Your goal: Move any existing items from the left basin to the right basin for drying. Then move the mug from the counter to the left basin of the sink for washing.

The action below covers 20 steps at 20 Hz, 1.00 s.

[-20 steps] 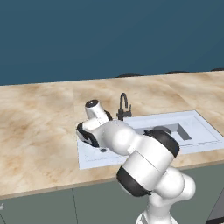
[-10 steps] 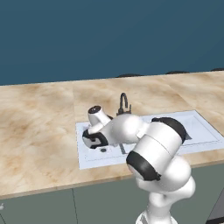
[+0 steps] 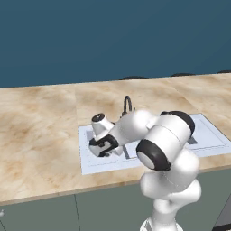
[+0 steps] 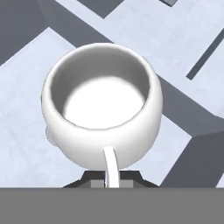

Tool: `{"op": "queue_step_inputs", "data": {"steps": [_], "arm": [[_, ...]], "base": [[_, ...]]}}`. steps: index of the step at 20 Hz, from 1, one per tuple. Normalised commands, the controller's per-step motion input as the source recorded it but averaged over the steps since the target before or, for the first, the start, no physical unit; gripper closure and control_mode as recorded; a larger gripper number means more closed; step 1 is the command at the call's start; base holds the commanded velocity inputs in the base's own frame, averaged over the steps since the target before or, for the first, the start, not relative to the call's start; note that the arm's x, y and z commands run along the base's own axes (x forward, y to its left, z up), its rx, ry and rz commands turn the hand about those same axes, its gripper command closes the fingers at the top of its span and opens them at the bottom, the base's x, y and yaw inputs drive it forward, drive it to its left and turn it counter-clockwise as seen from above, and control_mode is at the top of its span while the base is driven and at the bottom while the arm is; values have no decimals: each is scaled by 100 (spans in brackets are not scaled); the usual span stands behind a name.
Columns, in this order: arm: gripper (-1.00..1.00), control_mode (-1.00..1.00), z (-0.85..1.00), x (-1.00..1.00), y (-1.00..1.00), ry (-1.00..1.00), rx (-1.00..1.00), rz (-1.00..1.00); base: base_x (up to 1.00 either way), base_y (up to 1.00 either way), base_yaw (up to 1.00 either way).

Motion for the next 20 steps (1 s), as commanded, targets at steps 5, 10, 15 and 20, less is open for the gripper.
{"op": "queue_step_inputs", "data": {"steps": [5, 10, 15, 20], "arm": [[100, -100, -20, 7, 0, 3, 0, 0], [100, -100, -17, 17, 0, 3, 0, 0], [100, -100, -19, 19, 0, 3, 0, 0], [100, -100, -25, 16, 0, 4, 0, 0]], "base": [[0, 0, 0], [0, 0, 0], [0, 0, 0], [0, 0, 0]]}}
